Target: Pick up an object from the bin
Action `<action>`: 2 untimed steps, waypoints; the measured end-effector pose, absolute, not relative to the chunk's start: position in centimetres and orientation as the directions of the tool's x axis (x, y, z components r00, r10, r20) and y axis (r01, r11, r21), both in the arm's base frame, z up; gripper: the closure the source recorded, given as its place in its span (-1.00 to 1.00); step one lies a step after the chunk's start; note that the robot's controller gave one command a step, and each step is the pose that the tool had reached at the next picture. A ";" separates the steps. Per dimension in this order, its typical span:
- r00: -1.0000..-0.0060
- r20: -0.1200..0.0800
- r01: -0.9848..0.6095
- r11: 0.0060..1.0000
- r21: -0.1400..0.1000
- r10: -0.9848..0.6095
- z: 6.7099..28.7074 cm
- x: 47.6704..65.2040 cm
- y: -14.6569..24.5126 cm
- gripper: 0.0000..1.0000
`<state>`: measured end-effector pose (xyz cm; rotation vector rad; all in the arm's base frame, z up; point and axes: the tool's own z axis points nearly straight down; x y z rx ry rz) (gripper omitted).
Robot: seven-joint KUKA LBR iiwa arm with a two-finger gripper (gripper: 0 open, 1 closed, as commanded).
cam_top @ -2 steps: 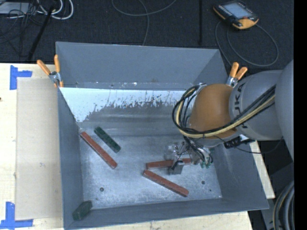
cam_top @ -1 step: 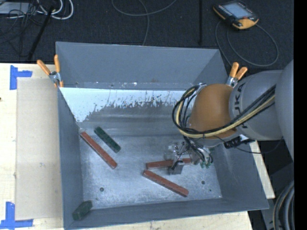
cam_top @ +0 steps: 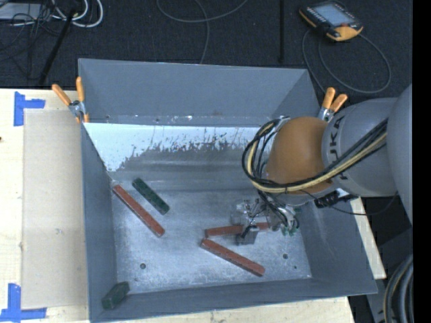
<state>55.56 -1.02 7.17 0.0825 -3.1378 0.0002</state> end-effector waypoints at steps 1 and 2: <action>-0.988 -0.005 -0.157 0.988 -0.002 -0.157 11.2 55.3 1.3 1.00; -0.976 0.000 -0.218 0.976 0.001 -0.218 17.0 53.6 -4.8 1.00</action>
Offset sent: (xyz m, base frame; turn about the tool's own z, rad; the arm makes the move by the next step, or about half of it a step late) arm -0.0202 -0.0378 0.0992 -0.1701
